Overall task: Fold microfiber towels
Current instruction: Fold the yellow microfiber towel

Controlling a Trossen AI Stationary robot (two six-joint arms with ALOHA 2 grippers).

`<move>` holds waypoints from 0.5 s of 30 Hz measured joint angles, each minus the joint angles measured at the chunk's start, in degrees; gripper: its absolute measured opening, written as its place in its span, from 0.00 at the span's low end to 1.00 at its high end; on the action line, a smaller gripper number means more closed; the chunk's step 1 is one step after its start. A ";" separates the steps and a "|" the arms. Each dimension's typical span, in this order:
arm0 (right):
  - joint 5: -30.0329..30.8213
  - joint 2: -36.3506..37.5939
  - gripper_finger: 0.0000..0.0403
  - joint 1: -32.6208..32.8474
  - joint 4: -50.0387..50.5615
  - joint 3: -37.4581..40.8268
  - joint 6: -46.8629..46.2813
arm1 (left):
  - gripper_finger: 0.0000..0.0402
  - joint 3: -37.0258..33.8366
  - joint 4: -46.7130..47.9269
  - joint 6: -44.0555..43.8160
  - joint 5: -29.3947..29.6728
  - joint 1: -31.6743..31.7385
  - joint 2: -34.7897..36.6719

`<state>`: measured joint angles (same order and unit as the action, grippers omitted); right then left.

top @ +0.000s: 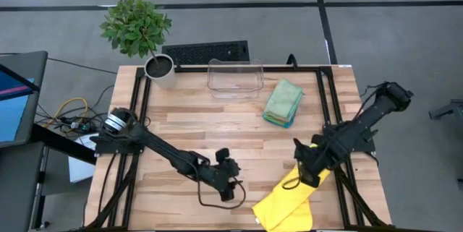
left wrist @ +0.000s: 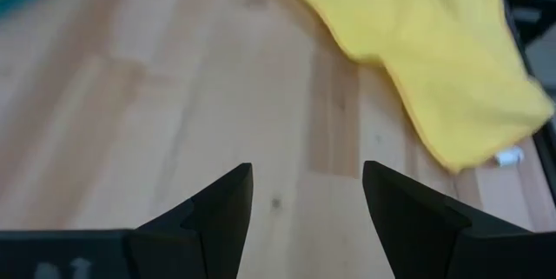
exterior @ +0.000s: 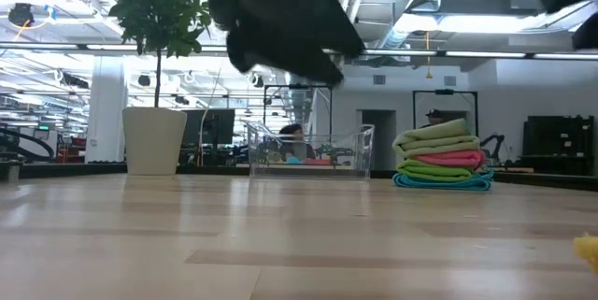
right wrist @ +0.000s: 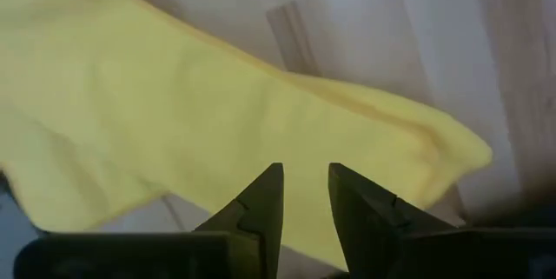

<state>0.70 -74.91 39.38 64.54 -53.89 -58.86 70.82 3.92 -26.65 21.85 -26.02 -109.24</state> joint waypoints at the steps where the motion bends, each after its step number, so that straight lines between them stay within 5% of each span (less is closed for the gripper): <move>1: 0.95 -0.46 0.30 1.17 0.24 -0.88 -1.15 | 0.53 1.18 0.68 -0.31 -0.96 0.00 -1.43; 8: 7.86 -1.64 0.30 7.97 -0.21 -3.25 -8.28 | 0.53 14.84 4.65 -1.70 -4.59 -1.38 -13.20; 15: 9.39 -1.62 0.30 11.92 -0.25 -3.25 -12.60 | 0.53 34.25 16.79 -0.79 -1.62 -4.37 -24.82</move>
<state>10.09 -76.53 51.30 64.29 -57.14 -71.46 105.06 20.71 -27.44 20.23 -30.39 -134.06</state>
